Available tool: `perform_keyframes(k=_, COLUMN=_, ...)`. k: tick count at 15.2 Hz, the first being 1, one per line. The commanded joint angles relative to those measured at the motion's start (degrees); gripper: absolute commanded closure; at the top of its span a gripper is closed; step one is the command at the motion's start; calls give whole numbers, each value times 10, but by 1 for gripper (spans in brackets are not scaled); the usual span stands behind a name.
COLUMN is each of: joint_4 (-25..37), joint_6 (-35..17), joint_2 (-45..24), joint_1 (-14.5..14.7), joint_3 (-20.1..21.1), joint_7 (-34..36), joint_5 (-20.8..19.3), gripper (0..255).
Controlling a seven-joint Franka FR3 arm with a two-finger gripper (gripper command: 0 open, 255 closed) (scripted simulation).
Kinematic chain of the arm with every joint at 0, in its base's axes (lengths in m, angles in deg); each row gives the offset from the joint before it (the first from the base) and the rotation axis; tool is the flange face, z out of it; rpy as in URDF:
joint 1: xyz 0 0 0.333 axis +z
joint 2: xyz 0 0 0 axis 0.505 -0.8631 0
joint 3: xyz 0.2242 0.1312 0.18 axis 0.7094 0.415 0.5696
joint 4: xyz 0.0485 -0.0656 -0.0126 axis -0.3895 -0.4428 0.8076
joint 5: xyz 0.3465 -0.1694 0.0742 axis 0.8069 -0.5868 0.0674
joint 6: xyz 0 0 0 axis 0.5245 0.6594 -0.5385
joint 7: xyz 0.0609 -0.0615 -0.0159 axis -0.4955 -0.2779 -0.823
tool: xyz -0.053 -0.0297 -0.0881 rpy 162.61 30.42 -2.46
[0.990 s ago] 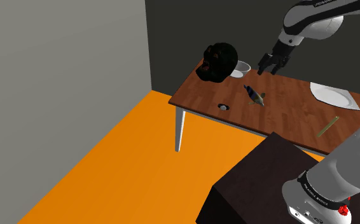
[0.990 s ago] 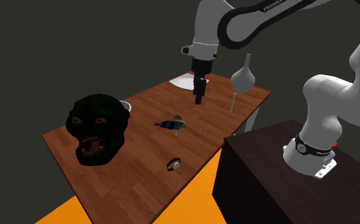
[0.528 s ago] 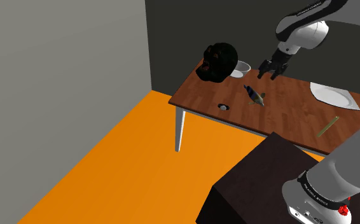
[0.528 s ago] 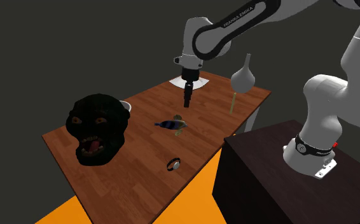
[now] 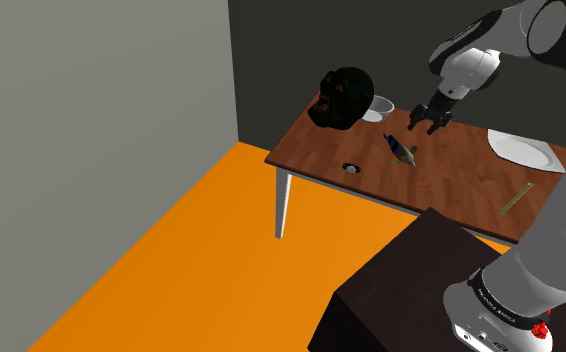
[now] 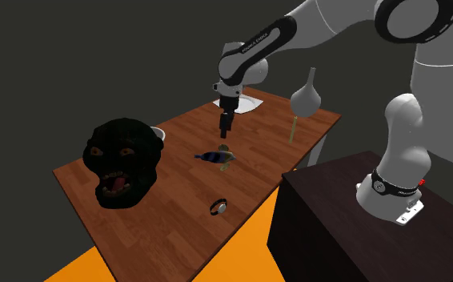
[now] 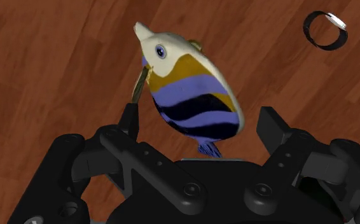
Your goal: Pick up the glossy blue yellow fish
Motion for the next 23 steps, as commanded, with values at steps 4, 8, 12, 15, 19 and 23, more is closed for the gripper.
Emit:
perform_keyframes(k=4, joint_4=90, joint_6=21, joint_2=-111, joint_1=-70, joint_3=23, joint_7=-28, joint_5=73, gripper=0)
perform_keyframes(k=8, joint_4=97, joint_6=10, joint_2=-134, joint_1=-81, joint_3=32, joint_7=-38, joint_5=88, gripper=0)
perform_keyframes(k=12, joint_4=99, joint_6=-9, joint_2=-159, joint_1=-89, joint_3=44, joint_7=-52, joint_5=105, gripper=0)
perform_keyframes(k=15, joint_4=98, joint_6=-9, joint_2=-158, joint_1=-88, joint_3=44, joint_7=-52, joint_5=105, gripper=255)
perform_keyframes(k=19, joint_4=98, joint_6=-9, joint_2=-158, joint_1=-88, joint_3=44, joint_7=-52, joint_5=105, gripper=255)
perform_keyframes(k=23, joint_4=98, joint_6=-9, joint_2=-158, joint_1=-88, joint_3=44, joint_7=-52, joint_5=105, gripper=255)
